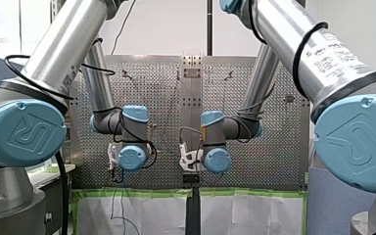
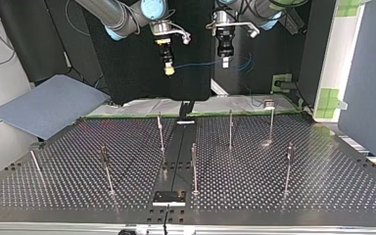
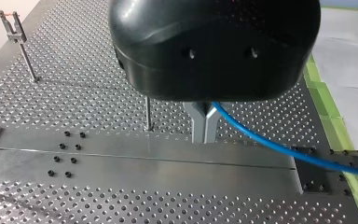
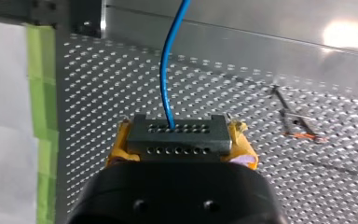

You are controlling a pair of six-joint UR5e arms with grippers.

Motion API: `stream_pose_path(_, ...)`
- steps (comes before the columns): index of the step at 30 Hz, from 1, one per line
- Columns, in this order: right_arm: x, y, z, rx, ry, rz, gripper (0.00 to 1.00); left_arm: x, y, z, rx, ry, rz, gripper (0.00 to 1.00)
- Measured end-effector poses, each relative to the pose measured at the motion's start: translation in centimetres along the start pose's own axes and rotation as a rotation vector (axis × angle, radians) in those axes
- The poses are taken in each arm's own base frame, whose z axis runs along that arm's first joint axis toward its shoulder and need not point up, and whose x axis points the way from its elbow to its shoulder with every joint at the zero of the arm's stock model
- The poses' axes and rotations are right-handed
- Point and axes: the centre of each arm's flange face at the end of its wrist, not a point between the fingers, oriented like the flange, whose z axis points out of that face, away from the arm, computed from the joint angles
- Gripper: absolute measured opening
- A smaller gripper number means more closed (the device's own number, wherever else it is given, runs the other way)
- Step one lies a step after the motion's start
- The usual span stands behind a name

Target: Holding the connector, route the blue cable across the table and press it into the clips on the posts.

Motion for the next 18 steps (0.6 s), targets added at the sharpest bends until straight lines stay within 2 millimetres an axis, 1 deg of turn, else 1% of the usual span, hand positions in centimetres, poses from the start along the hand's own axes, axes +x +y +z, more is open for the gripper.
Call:
stream_pose_path(7,-0.7,0.2,-0.6,0.005,-0.063,-0.022,0.00,0.0,0.0,0.1,0.000,-0.001,0.000,0.00)
stream_pose_path(10,-0.6,-0.1,-0.7,0.015,-0.069,-0.024,0.00,-0.6,-0.1,0.8,-0.001,-0.010,0.006,0.00)
stream_pose_path(14,1.2,-0.9,-0.2,0.034,-0.047,-0.007,0.00,-1.9,-0.3,1.7,-0.009,-0.025,0.007,0.00)
stream_pose_path(18,4.2,-1.6,0.5,0.062,-0.010,0.020,0.00,-3.5,-0.2,2.7,-0.036,-0.043,0.008,0.00)
